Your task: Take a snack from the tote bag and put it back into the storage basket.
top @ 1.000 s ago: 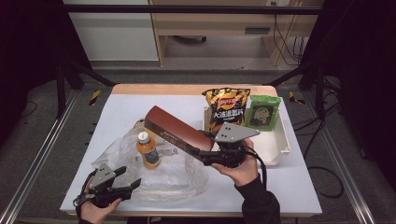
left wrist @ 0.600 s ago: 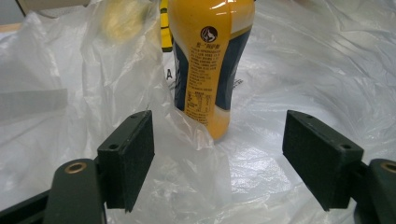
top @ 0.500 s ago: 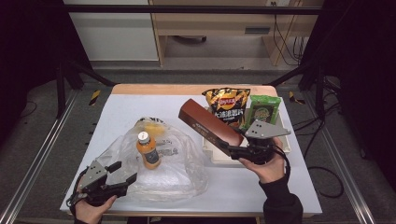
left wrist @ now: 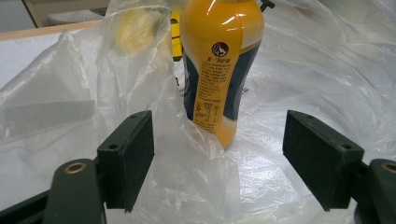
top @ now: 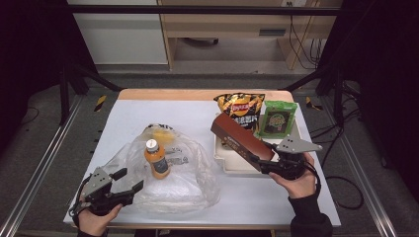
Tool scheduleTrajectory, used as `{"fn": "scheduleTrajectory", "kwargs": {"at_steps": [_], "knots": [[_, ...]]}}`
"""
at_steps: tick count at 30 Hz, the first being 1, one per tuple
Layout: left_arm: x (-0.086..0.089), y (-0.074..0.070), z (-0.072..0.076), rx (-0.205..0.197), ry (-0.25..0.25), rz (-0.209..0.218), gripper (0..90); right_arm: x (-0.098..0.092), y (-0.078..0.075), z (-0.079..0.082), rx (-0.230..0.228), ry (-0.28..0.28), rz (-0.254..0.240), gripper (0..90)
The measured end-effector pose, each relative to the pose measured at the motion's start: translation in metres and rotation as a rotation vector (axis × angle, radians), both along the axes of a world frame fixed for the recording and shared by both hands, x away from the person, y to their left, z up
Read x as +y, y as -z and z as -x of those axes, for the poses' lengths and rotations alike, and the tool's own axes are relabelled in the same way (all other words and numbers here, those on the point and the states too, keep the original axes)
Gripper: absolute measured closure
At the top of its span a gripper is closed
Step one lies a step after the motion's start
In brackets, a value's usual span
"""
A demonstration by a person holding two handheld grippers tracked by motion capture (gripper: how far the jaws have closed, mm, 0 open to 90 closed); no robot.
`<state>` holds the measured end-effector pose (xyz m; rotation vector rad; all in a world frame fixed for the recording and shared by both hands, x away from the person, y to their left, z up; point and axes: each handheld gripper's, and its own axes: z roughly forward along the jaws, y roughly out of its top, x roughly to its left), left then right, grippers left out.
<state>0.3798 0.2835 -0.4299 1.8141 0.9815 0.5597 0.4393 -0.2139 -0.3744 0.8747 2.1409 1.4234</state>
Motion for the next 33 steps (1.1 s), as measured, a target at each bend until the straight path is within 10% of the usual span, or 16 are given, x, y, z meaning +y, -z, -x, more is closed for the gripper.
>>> {"fn": "scheduleTrajectory", "kwargs": {"at_steps": [33], "knots": [[0.002,0.003,-0.002,0.008,-0.010,0.000,24.0,-0.020,0.057,-0.005,0.144,0.029,0.110,43.8]]}}
